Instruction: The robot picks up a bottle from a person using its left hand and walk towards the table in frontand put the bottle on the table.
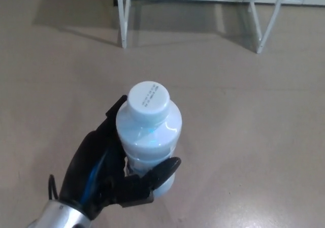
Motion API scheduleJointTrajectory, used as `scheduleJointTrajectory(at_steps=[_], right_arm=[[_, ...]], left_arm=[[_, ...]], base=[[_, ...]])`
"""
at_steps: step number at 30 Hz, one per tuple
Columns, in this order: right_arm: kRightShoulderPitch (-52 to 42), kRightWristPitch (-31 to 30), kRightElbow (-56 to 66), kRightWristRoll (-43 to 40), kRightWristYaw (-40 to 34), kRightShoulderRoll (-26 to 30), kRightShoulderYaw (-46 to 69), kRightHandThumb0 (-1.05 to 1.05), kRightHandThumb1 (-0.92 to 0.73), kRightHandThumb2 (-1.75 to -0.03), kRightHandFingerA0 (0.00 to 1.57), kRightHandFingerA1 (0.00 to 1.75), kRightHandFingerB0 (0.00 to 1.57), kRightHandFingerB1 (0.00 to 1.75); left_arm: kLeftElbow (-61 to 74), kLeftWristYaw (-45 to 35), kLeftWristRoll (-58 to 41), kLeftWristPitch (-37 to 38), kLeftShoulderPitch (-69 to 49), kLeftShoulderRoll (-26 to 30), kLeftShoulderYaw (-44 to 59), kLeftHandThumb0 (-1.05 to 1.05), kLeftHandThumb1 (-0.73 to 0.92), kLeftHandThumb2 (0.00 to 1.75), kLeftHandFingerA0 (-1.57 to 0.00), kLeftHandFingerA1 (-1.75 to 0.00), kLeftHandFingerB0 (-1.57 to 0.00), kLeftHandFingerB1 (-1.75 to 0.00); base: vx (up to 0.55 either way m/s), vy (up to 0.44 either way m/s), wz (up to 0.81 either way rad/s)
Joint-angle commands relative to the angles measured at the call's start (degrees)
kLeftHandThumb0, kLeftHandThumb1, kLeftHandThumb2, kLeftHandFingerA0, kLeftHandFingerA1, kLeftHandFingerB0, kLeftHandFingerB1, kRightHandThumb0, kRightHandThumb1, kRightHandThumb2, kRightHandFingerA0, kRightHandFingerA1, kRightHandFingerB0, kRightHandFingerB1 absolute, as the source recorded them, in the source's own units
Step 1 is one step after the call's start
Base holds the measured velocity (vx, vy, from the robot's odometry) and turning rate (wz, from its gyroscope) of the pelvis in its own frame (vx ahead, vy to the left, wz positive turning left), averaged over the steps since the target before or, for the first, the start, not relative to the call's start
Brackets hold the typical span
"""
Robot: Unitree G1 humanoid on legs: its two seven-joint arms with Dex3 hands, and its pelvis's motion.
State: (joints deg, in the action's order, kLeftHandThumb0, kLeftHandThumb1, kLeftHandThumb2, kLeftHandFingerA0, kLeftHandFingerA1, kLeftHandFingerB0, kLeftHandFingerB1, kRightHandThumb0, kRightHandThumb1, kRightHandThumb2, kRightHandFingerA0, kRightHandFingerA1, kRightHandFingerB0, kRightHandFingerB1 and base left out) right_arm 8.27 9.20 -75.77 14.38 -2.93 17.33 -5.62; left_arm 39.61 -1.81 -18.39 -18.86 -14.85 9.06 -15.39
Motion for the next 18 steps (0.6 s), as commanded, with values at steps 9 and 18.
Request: scheduleJointTrajectory(at_steps=[9, 18], right_arm=[[-0.05, -0.52, 0.04, 0.08, 0.83, 0.85, 0.19, -0.28, -0.77, -0.62, 0.61, 0.46, 0.47, 0.39], [-0.02, -0.13, 0.03, 0.35, 0.99, 0.98, 0.22, -0.28, -0.78, -0.62, 0.6, 0.46, 0.47, 0.4]], left_arm=[[0.24, -1.71, 1.84, 0.62, -0.77, -0.44, -0.23, -0.04, 0.92, 0.77, -0.91, -1.52, -0.76, -1.06], [-0.32, -2.7, 2.09, 1.23, -0.76, -1.99, -0.37, -0.07, 0.92, 0.75, -0.91, -1.58, -0.77, -1.13]], base=[[0.23, -0.141, -0.01], [0.27, -0.123, 0.0]])
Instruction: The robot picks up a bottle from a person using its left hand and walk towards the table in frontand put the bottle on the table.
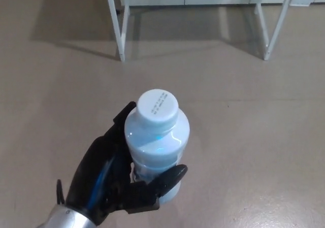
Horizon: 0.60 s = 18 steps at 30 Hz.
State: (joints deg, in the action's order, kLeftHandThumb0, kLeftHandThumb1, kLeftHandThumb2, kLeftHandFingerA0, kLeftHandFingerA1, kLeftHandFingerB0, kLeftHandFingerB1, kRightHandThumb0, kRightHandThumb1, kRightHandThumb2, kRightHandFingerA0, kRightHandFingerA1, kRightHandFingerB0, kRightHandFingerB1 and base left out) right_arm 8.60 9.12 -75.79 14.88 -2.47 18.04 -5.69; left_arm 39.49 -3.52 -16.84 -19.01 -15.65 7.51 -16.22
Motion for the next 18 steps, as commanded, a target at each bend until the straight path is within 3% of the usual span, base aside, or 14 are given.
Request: scheduleJointTrajectory(at_steps=[1, 11, 18], right_arm=[[-0.37, -0.03, 0.05, -0.19, 0.57, 0.27, 0.36, -0.27, -0.77, -0.62, 0.6, 0.46, 0.47, 0.4], [-0.32, -0.39, -0.07, 0.39, 0.26, 0.27, 0.16, -0.29, -0.77, -0.63, 0.62, 0.46, 0.47, 0.4], [-0.05, -0.54, 0.0, -0.01, 0.81, 0.37, 0.57, -0.28, -0.78, -0.63, 0.61, 0.46, 0.47, 0.39]], left_arm=[[-0.1, -0.99, 0.9, 1.32, -0.02, -0.38, 0.42, -0.08, 0.92, 0.74, -0.91, -1.57, -0.75, -1.13], [1.19, -0.57, 2.18, 0.05, -0.76, -0.39, 0.09, -0.05, 0.92, 0.75, -0.87, -1.55, -0.75, -1.1], [0.08, -1.68, 1.35, 1.2, -0.49, -0.7, 0.24, -0.04, 0.92, 0.77, -0.89, -1.53, -0.75, -1.09]], base=[[0.24, 0.022, -0.26], [0.25, 0.18, -0.11], [0.24, -0.018, 0.07]])
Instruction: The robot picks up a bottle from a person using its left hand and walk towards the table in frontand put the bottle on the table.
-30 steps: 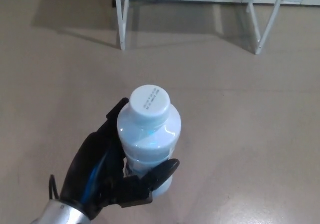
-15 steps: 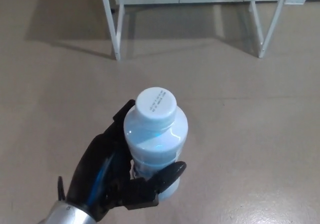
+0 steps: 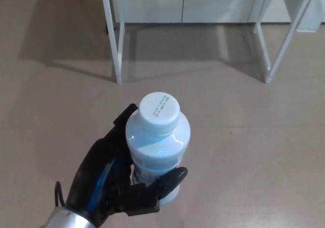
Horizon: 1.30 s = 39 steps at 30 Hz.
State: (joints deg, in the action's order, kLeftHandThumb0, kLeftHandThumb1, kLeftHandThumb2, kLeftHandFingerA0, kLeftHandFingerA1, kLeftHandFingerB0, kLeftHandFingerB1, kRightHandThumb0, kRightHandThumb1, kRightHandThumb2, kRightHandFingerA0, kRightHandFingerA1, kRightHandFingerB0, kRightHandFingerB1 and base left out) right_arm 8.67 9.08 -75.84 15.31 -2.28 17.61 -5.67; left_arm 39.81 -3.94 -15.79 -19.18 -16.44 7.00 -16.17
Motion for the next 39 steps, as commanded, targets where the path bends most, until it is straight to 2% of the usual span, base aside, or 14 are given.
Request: scheduleJointTrajectory(at_steps=[1, 10, 19, 26, 39], right_arm=[[-0.23, -0.24, 0.11, -0.7, 0.87, 0.81, 0.82, -0.27, -0.78, -0.63, 0.6, 0.46, 0.46, 0.4], [-0.27, -0.19, 0.06, -0.05, 0.38, 0.8, 0.27, -0.27, -0.78, -0.62, 0.6, 0.46, 0.46, 0.39], [0.24, -0.64, 0.05, -0.46, 1.21, 0.85, 0.72, -0.26, -0.79, -0.63, 0.57, 0.44, 0.46, 0.39], [0.02, -0.4, 0.08, -0.23, 0.86, 0.91, 0.6, -0.27, -0.78, -0.63, 0.6, 0.45, 0.46, 0.39], [0.64, -0.36, 0.1, -0.13, 1.18, 1.0, 0.57, -0.27, -0.78, -0.63, 0.59, 0.45, 0.46, 0.39]], left_arm=[[-0.32, -1.3, 0.4, 1.5, 0.24, -0.18, 0.18, -0.05, 0.92, 0.77, -0.9, -1.54, -0.75, -1.09], [-0.38, -2.22, 0.44, 1.8, -0.46, -0.23, 0.72, -0.03, 0.92, 0.79, -0.86, -1.55, -0.76, -1.09], [0.06, -2.12, 0.8, 0.92, -0.3, -0.46, 0.8, -0.05, 0.92, 0.77, -0.9, -1.53, -0.76, -1.07], [0.67, -1.86, 0.57, 0.02, -0.85, -0.51, 0.59, -0.05, 0.92, 0.78, -0.89, -1.53, -0.75, -1.1], [0.05, -2.25, 0.47, 0.58, -0.49, -0.91, 0.78, -0.04, 0.92, 0.79, -0.9, -1.51, -0.77, -1.08]], base=[[0.14, -0.154, 0.17], [0.24, -0.127, 0.0], [0.29, 0.138, -0.18], [0.26, 0.14, 0.08], [0.25, -0.145, 0.05]])
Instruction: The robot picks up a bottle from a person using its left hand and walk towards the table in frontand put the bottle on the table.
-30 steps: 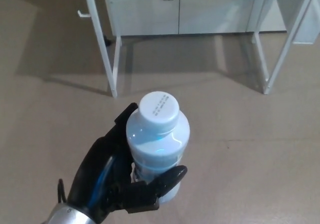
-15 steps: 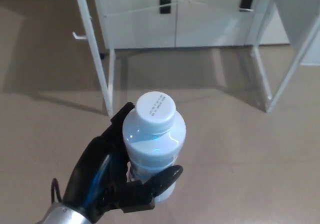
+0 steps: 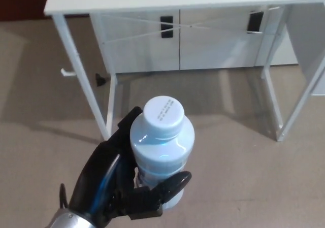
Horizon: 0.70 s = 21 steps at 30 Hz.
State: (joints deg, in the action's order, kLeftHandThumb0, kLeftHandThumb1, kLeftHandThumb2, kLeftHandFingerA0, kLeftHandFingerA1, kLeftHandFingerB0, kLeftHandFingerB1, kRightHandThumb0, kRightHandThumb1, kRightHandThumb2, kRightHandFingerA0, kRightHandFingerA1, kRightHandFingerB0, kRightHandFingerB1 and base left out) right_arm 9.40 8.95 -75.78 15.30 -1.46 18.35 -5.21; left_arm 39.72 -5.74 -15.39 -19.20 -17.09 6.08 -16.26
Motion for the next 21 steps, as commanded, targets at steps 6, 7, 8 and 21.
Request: scheduleJointTrajectory(at_steps=[6, 7, 8, 21], right_arm=[[0.12, -0.45, -0.09, -0.54, 0.72, 0.24, 0.56, -0.28, -0.77, -0.62, 0.59, 0.45, 0.46, 0.39], [0.14, -0.63, -0.08, -0.55, 0.65, 0.18, 0.6, -0.28, -0.77, -0.62, 0.59, 0.45, 0.46, 0.4], [0.14, -0.71, -0.07, -0.54, 0.62, 0.15, 0.64, -0.28, -0.77, -0.62, 0.59, 0.45, 0.46, 0.4], [0.3, -0.72, 0.0, -0.58, 0.77, 0.03, 1.23, -0.27, -0.78, -0.62, 0.58, 0.46, 0.46, 0.4]], left_arm=[[-0.3, -1.11, -0.25, 1.05, -0.41, -0.19, 1.01, -0.04, 0.92, 0.8, -0.85, -1.55, -0.75, -1.09], [-0.31, -1.11, -0.17, 1.02, -0.44, -0.26, 0.97, -0.04, 0.92, 0.8, -0.85, -1.55, -0.76, -1.08], [-0.31, -1.14, -0.11, 1.01, -0.46, -0.31, 0.96, -0.04, 0.92, 0.8, -0.85, -1.55, -0.76, -1.08], [-1.91, -2.35, -0.28, 2.11, 0.2, -0.72, 1.06, -0.07, 0.92, 0.77, -0.87, -1.55, -0.76, -1.07]], base=[[0.25, 0.024, -0.12], [0.26, 0.074, -0.04], [0.31, 0.105, -0.12], [0.27, 0.038, 0.01]])
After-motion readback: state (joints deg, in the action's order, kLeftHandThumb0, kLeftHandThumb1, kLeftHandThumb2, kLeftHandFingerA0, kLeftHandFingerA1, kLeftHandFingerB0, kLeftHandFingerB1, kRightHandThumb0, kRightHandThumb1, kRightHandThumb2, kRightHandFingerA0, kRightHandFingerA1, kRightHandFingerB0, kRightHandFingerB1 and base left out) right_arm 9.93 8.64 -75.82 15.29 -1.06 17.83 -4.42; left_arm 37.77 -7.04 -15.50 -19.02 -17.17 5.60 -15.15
